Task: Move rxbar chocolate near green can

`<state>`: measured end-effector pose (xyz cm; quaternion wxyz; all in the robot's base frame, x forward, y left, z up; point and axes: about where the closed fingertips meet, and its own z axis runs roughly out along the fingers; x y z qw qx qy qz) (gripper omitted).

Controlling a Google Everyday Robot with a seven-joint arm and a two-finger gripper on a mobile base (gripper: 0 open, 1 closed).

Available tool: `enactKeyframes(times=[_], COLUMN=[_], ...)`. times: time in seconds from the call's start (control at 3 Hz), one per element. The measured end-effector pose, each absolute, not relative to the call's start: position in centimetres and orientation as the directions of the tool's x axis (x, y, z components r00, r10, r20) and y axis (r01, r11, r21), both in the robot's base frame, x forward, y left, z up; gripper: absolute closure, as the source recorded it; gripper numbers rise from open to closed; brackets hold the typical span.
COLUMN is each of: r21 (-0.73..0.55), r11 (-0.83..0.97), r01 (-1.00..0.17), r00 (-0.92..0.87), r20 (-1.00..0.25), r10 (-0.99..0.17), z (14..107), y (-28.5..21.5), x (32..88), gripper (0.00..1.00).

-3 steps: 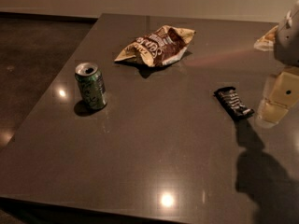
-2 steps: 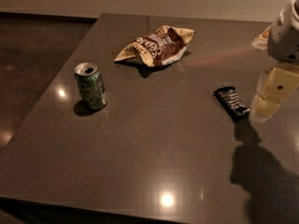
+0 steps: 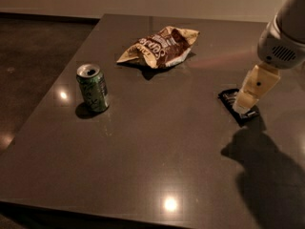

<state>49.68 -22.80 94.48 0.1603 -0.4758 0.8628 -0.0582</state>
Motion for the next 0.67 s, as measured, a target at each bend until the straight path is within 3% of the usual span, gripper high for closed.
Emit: enactKeyframes(times=[0.67], r21=[-0.180], r11=[0.693], r01=[-0.698], r00=[-0.656], r20=[-0.228], r10=[-0.720], z=[90.1], y=[-23.1], x=[50.8], gripper=[0.00])
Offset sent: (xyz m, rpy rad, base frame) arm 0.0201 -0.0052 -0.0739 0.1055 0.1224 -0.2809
